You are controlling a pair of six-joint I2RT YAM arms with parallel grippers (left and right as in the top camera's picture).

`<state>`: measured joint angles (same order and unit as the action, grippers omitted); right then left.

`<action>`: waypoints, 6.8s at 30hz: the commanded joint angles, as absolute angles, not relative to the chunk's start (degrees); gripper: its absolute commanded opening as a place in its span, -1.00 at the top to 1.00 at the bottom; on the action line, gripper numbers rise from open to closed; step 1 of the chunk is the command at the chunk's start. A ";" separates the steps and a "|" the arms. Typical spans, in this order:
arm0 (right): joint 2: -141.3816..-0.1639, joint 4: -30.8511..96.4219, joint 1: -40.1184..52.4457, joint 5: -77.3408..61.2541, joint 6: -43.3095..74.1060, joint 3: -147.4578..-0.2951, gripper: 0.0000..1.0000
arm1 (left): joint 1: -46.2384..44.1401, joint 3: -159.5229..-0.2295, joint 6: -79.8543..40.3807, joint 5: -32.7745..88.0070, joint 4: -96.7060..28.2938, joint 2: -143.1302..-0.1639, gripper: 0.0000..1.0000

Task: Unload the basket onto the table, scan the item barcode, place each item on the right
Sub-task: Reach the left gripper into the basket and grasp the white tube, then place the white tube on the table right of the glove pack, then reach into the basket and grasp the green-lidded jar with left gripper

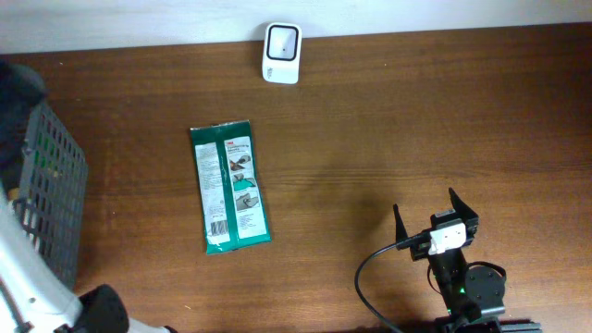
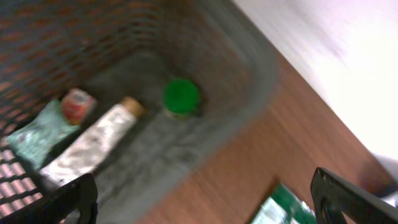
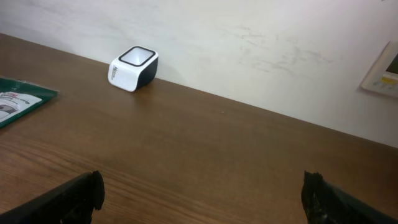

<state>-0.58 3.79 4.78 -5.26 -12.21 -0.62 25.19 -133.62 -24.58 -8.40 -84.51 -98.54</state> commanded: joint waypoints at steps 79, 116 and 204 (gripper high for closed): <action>-0.36 4.03 5.23 -5.74 -11.55 -0.32 -0.97 | -14.79 -92.25 -8.36 3.92 -60.16 -82.78 1.00; -0.36 4.03 5.23 -5.74 -11.55 -0.32 -0.97 | -40.91 -109.14 -43.51 -30.15 -71.61 -115.33 -0.99; -0.36 4.03 5.23 -5.76 -11.55 -0.32 -0.97 | 27.20 -116.31 -14.11 7.29 -70.17 -83.44 0.07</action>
<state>-0.69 3.79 4.78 -5.41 -12.19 -0.62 32.45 -115.31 -13.28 6.04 -67.42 -84.73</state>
